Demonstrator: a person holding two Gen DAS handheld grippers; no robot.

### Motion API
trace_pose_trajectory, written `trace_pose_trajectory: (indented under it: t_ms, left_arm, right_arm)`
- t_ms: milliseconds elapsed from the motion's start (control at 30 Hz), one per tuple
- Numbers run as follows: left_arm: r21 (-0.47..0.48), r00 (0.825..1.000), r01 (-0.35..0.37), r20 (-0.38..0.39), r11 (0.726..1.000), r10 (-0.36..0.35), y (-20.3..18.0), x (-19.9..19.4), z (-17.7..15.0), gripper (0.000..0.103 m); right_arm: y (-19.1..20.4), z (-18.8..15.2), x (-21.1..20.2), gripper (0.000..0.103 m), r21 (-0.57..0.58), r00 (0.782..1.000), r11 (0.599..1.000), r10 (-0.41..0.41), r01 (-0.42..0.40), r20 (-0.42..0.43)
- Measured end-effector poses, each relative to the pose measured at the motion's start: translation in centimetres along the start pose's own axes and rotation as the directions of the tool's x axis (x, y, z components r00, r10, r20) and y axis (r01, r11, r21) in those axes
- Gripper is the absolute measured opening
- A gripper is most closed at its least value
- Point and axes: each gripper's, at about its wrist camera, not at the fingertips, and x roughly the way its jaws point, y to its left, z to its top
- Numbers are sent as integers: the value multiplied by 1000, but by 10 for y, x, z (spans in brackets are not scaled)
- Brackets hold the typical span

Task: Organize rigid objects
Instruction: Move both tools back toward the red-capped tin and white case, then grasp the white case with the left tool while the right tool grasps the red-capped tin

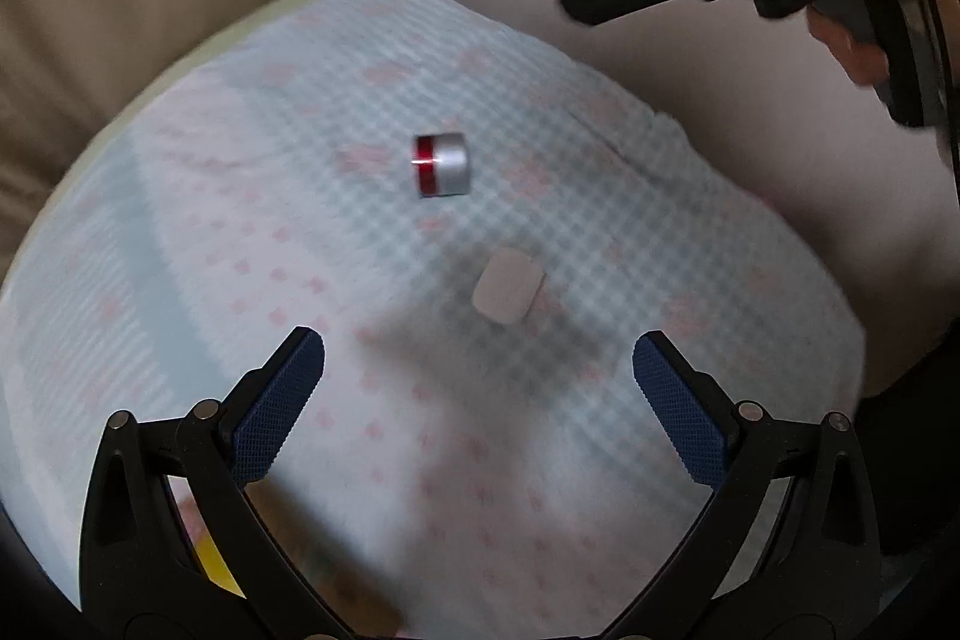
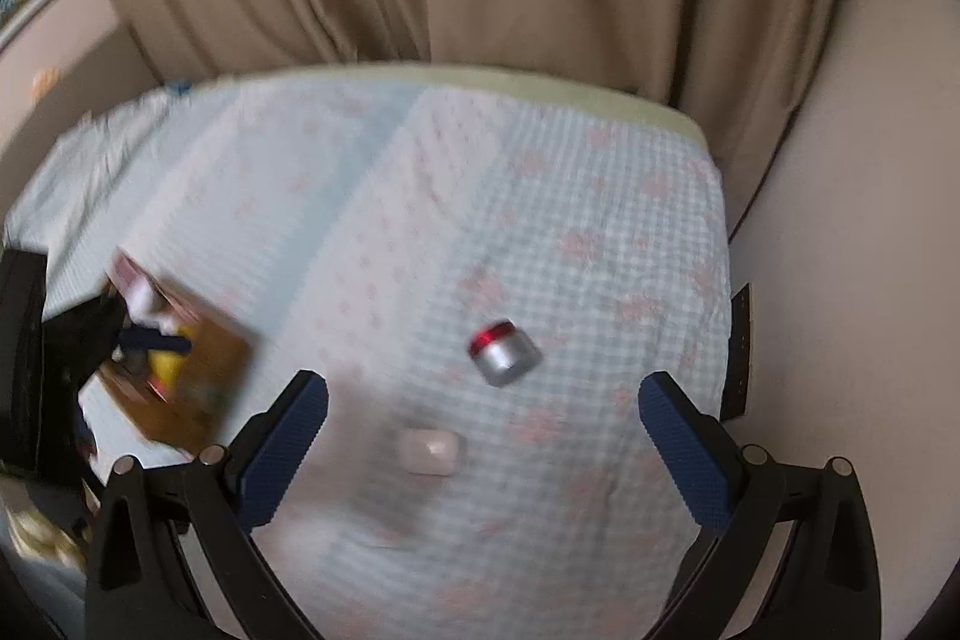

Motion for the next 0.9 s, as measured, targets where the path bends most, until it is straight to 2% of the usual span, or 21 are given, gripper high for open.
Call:
trace_pose_trajectory:
  t_ms: [200,267,433,733,767,833,900]
  left_arm:
    - [103,999,28,-38,994,-24,-9,95,0,86]
    - [133,999,30,-48,991,-24,-8,118,-3,85]
    - [179,997,56,-60,982,-46,-8,147,-7,80]
    - [232,993,109,-57,967,-99,-11,166,-5,72]
    - [238,993,110,-56,965,-100,-12,165,-4,69]
    - [255,992,119,-60,960,-107,-15,165,-4,62]
    - [273,992,124,-67,954,-110,-16,164,-3,53]
  right_arm:
    - [-19,-18,83,103,-128,997,990,55,-61,-49]
    - [-22,-21,109,100,-160,995,984,71,-80,-66]
    - [-28,-24,157,91,-201,991,973,97,-114,-92]
    - [-26,-19,207,91,-264,985,953,117,-147,-125]
    - [-25,-18,211,88,-266,985,953,115,-146,-130]
    - [-25,-17,219,71,-263,982,952,119,-154,-145]
    - [-24,-16,225,63,-260,979,952,120,-160,-163]
